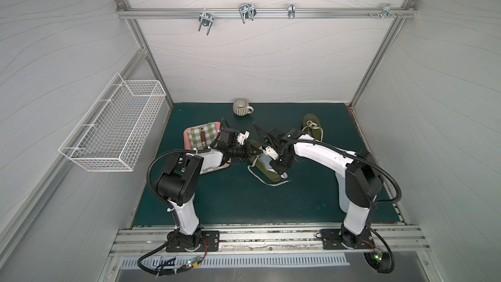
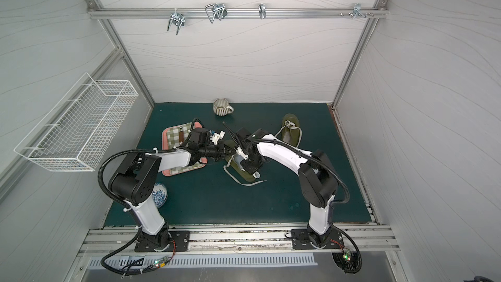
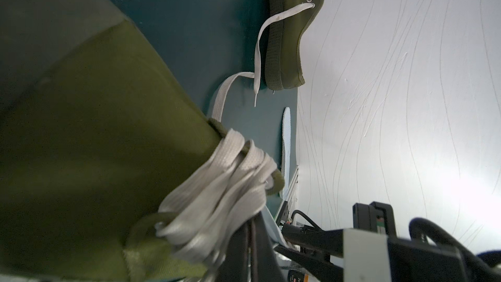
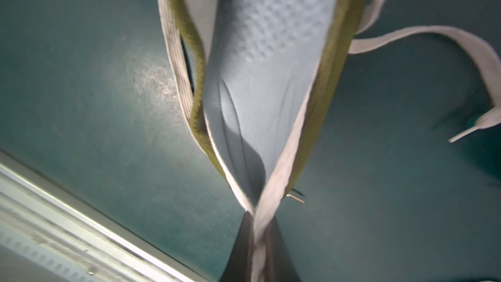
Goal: Insert the insole into the shoe
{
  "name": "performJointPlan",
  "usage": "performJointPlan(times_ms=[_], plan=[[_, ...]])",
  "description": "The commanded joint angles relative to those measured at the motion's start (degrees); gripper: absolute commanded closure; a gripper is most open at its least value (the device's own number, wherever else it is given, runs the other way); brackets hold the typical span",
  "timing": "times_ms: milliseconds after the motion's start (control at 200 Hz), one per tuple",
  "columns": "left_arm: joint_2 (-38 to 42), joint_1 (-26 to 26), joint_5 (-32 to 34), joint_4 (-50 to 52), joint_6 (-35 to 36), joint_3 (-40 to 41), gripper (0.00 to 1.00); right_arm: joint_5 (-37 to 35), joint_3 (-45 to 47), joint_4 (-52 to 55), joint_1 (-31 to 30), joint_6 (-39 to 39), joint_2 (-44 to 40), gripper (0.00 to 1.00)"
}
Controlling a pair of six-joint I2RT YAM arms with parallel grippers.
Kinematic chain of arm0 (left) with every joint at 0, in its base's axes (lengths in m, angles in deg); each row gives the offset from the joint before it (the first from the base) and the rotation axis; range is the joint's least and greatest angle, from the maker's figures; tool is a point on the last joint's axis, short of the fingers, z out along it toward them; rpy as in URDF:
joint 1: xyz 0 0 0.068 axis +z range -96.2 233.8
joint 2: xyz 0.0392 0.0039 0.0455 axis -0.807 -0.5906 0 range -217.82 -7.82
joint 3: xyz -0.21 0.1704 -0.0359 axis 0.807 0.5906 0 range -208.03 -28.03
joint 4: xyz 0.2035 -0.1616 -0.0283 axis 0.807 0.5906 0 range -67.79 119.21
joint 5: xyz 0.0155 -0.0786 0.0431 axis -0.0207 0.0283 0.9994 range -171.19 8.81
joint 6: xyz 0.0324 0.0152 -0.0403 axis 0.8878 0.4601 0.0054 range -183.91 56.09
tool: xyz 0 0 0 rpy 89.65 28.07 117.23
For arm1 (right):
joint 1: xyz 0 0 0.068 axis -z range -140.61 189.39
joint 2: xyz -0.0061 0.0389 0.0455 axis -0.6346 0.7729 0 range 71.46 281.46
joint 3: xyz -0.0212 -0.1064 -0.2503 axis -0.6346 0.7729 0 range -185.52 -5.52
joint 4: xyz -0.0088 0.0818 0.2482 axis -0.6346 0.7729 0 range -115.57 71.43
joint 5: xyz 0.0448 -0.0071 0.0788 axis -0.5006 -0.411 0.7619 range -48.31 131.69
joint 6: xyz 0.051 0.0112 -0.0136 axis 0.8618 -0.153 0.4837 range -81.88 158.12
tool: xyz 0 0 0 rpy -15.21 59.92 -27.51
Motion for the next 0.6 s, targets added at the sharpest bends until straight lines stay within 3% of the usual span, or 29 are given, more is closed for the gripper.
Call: performJointPlan(times_ms=[0,195,595], plan=[[1.9,-0.6,-0.6,-2.8,-1.0,0.2,1.00,4.7,-1.0,2.0,2.1,3.7,0.4,1.00],[3.7,-1.1,0.0,-1.2,0.6,-0.1,1.00,8.2,-0.1,0.4,3.4,5.6,0.3,1.00],[1.8,-1.6,-1.1,-2.4,-0.2,-0.7,1.00,8.1,-5.0,-3.5,3.1,-0.3,5.4,1.00]])
